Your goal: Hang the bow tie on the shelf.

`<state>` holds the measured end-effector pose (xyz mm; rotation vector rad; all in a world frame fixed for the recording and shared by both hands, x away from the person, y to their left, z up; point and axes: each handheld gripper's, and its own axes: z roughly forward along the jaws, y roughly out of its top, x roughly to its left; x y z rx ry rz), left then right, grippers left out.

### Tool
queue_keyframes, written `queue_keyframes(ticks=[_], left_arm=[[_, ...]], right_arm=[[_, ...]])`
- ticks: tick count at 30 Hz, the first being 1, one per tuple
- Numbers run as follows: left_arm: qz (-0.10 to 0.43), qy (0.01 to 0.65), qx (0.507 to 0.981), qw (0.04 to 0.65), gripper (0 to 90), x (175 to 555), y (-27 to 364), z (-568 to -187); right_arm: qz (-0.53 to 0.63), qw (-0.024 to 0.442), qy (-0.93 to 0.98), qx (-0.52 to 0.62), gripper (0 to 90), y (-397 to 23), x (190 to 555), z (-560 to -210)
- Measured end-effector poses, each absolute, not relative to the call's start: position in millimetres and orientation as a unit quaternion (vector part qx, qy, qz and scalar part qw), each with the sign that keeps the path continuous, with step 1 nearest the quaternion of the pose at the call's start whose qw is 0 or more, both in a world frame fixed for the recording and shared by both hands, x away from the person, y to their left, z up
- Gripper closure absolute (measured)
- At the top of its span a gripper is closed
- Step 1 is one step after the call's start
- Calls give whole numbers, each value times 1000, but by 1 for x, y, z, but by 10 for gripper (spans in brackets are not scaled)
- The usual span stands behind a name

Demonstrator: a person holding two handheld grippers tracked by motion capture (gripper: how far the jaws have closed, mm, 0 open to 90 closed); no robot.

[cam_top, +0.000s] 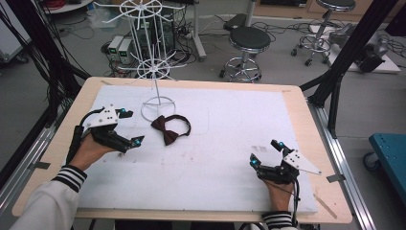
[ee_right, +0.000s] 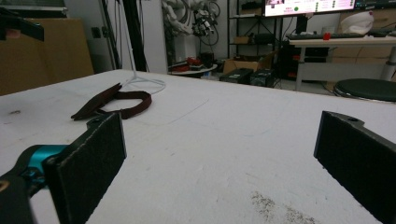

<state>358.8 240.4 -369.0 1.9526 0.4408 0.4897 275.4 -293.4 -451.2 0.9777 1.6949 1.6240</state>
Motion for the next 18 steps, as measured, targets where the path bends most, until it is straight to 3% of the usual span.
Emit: queue_keyframes(ticks=[18], left_arm=[[182, 145, 849, 474, 23, 381, 203, -357]], right_arm=[[612, 291, 635, 369, 15, -294, 275, -451]])
